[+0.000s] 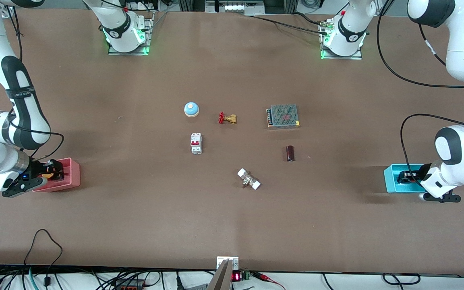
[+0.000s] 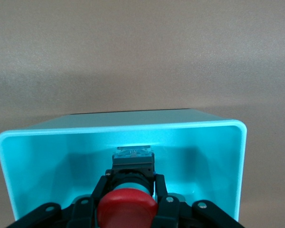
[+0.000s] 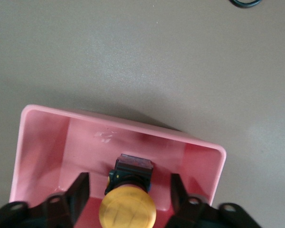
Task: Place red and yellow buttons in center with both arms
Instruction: 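Lift the yellow button with the right gripper while the left gripper lifts the red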
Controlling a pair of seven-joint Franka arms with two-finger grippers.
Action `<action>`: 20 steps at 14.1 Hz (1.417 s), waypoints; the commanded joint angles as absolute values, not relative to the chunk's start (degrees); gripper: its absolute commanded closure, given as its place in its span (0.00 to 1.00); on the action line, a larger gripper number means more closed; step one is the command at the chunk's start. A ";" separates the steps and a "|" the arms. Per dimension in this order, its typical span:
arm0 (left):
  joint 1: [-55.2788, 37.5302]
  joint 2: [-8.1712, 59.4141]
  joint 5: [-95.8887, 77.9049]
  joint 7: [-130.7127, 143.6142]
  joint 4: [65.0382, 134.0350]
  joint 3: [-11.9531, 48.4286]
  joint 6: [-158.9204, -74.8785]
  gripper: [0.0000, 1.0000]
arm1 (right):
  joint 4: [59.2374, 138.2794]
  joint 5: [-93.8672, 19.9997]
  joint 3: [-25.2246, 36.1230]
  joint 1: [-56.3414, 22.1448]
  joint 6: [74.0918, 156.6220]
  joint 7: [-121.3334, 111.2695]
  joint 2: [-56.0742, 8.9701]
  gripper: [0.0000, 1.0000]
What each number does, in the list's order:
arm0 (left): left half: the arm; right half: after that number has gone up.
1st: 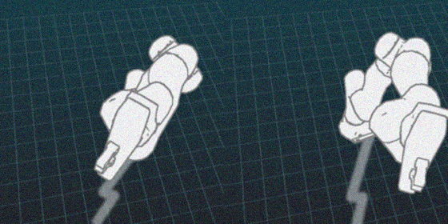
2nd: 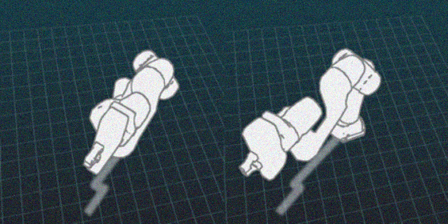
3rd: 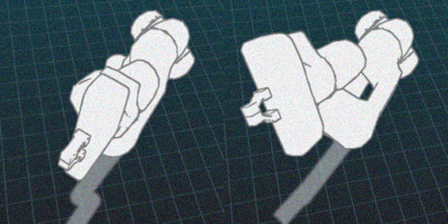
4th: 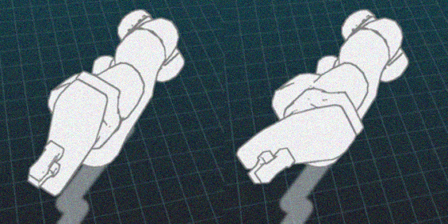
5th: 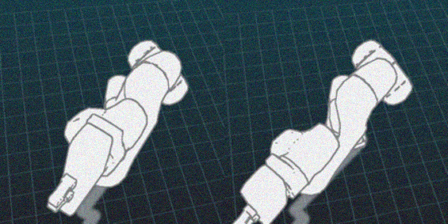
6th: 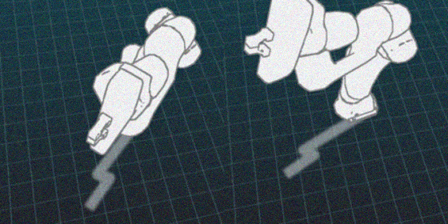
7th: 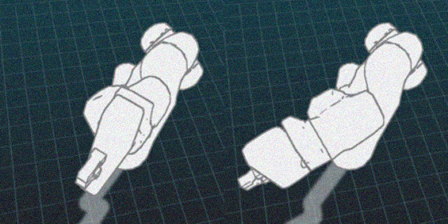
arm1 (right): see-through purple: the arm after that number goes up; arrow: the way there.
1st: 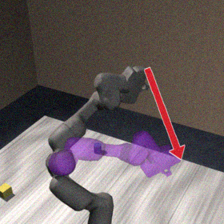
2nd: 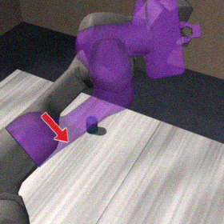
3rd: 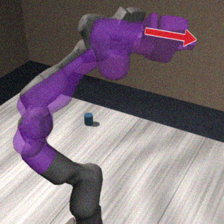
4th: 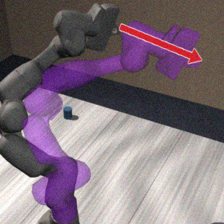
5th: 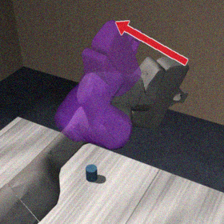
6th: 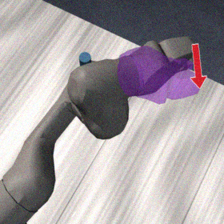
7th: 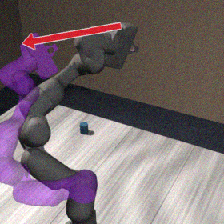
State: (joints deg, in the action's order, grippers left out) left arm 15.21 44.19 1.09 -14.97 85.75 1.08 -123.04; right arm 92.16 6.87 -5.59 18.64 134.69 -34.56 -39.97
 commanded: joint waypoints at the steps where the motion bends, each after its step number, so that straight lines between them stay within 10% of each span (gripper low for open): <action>1: 15.64 43.59 2.20 -16.78 87.19 1.41 -123.49 0.65 | 92.72 7.29 -6.42 19.51 135.09 -35.95 -39.64 0.41; 16: 7.93 19.52 1.41 -8.20 105.89 1.93 -114.87 0.69 | 92.29 7.12 -6.68 19.34 134.83 -35.86 -39.29 0.68; 20: 3.78 20.04 -2.87 -0.71 109.68 4.04 -115.58 0.69 | 91.93 5.63 -8.60 18.90 122.74 -34.81 -30.36 0.68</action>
